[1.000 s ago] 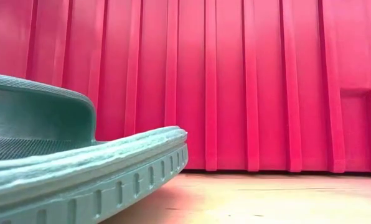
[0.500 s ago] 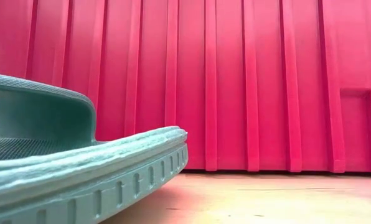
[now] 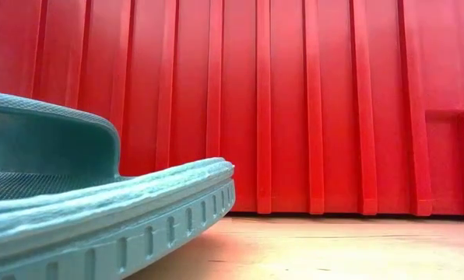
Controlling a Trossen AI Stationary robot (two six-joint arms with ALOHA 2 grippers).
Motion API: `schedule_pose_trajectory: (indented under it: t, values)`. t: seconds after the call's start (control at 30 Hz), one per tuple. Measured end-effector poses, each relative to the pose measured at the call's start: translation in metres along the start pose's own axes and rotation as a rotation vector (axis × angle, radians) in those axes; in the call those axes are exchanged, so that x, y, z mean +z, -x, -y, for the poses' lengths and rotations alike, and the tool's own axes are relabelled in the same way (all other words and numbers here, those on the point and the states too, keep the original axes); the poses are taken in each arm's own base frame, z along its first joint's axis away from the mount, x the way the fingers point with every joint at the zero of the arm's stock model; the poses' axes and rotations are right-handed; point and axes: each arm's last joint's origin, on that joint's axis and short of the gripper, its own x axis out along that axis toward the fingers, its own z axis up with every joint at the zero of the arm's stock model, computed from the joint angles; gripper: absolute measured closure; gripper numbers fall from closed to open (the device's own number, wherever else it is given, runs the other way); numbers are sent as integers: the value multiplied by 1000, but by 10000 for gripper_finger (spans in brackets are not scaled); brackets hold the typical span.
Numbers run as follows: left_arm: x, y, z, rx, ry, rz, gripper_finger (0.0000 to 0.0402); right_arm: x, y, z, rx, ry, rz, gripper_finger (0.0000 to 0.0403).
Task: Pick and place slides into bin
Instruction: Put the bottom green slide into the right side of the container
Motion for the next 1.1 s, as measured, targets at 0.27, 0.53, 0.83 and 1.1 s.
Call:
schedule_pose_trajectory:
  t: [0.27,0.53,0.83,1.1]
  values:
    - [35,-26,5,82,64,65,140,-4,3,-1,7,15,0,140]
    - [53,-43,-4,155,147,101,159,-15,11,-4,28,17,-3,137]
    - [63,-69,0,118,165,78,215,-17,13,-4,21,47,31,137]
    - [59,-72,0,105,153,74,383,-14,11,-2,3,98,40,137]
